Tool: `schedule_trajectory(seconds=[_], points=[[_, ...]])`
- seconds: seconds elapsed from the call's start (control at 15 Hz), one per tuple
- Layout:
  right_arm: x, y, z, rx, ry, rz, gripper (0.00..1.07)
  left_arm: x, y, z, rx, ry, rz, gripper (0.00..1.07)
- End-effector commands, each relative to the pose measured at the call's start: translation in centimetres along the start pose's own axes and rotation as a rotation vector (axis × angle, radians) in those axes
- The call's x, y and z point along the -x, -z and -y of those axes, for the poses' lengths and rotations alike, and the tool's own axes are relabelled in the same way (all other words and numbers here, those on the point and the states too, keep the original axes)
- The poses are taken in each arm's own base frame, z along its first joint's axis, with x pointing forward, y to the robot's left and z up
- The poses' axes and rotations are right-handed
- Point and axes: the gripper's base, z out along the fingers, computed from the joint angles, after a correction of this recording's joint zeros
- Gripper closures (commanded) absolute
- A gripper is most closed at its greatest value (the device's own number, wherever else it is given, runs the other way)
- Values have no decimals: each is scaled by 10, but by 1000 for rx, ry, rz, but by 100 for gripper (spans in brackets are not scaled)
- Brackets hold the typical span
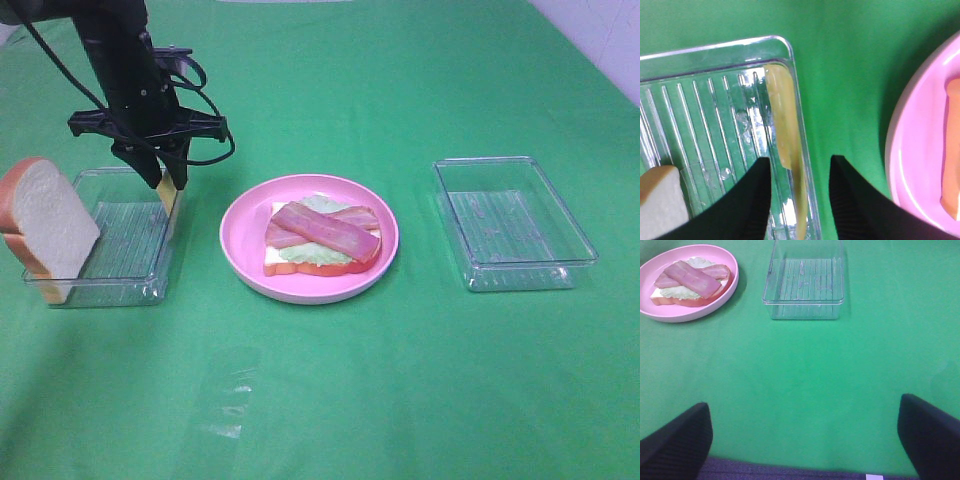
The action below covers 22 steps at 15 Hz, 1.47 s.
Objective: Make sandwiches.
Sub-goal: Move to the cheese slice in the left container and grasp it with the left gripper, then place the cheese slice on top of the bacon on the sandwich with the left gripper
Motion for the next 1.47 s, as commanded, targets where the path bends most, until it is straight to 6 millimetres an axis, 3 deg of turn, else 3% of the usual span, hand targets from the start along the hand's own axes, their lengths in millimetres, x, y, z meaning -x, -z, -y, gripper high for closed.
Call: schedule_trajectory(seconds=[0.07,0.4,0.73,0.87,1.07,1.27,1.47], points=[[-3,2,-1,-1,1,31,11,0,-1,3,-4,2,4,107],[-3,2,-1,-1,1,31,11,0,4,3,-4,-2,10,107],[-3,2,-1,-1,1,31,11,-5,59,7,-38,-7,76,107],[-3,2,-1,-1,1,31,11,-11,79,19,-56,-57,101,107],[-3,2,-1,-1,1,31,11,-16,94,43,-117,-110,143,107],[-3,2,-1,-1,1,31,11,-22,98,84,-328,-191,185,107],[-3,2,-1,-1,1,31,11,-24,98,105,-430,-226,220,107]])
